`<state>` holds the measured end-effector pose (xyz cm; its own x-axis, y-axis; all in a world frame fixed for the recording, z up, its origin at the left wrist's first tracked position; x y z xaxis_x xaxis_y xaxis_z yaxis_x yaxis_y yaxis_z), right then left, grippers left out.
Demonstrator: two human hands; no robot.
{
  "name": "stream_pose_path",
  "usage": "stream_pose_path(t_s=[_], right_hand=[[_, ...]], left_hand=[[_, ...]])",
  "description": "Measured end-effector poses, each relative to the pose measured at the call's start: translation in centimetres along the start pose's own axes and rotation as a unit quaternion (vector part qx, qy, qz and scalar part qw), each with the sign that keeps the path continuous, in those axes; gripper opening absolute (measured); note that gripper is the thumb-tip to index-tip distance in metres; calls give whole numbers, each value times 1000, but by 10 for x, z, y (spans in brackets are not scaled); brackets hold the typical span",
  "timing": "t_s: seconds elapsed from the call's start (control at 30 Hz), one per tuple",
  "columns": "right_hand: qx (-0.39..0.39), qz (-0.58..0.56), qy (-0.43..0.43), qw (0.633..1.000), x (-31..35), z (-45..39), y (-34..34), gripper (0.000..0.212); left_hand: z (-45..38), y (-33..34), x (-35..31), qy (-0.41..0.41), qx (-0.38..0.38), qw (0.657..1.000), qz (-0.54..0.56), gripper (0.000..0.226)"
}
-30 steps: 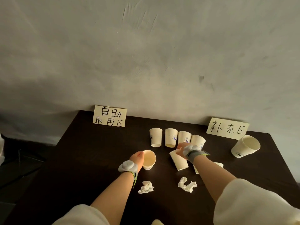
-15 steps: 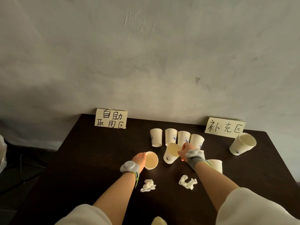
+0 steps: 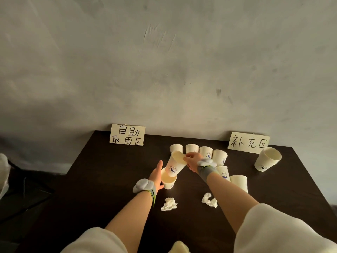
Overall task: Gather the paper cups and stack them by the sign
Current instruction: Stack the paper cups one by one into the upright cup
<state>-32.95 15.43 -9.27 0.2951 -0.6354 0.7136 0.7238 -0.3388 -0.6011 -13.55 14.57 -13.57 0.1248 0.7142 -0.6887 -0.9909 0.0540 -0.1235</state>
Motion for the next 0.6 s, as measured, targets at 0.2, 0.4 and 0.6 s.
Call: stream_pose_path(t_s=[0.2,0.4,0.6], right_hand=[[-11,49,-19,999,-12,8,27,21],[19,45,-26,998,-20,20,44,24],[41,56,-6,998,-51,27,59,35]], left_hand=[[9,4,-5,27,12,1000,-1,62],[-1,-3,-3,92,-39,993,-56,43],[-6,1,14,56,-12,995,-77,37]])
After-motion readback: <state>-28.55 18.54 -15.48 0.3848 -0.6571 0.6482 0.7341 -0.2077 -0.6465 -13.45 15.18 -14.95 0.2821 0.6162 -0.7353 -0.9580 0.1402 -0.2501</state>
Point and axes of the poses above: each hand's wrist, its own z-axis away from the middle knuckle, its own y-axis out of the palm, x = y × z, the point moved 8 cm from there along -z, towards the middle knuckle, and after that the axes turned 12 degrees about -x, right-handed, at the moved point
